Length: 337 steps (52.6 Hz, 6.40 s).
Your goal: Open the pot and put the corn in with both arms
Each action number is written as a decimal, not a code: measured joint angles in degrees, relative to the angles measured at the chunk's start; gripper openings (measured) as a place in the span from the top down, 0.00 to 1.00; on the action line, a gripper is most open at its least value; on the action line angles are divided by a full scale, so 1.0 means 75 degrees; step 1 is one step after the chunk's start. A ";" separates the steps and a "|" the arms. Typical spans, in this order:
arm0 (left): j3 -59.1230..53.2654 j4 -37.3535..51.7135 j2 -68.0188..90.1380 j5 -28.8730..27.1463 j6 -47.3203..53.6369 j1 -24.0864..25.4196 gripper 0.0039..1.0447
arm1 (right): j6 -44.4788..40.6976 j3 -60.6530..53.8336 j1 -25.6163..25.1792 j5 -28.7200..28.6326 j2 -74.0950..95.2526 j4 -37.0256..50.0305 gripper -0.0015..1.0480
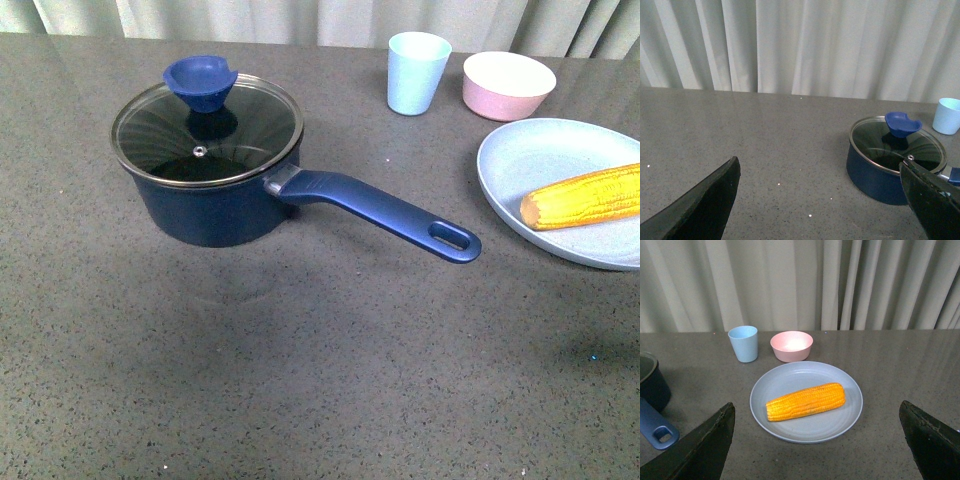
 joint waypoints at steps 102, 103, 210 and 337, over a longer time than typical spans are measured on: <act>0.5272 0.5878 1.3694 -0.0012 -0.1798 -0.2623 0.08 | 0.0000 0.0000 0.0000 -0.0003 0.0000 0.0000 0.09; 0.5319 0.5866 1.3744 -0.0015 -0.1781 -0.2632 0.08 | 0.0000 0.0000 0.0000 0.0000 0.0000 0.0000 0.09; 0.6053 0.5383 1.3435 -0.1606 -0.0927 -0.1958 0.43 | 0.0000 0.0000 0.0000 0.0000 0.0000 0.0000 0.09; 0.0542 0.9466 1.0118 -0.0108 -0.0498 -0.0038 0.37 | 0.0000 0.0000 0.0000 0.0000 0.0003 0.0000 0.09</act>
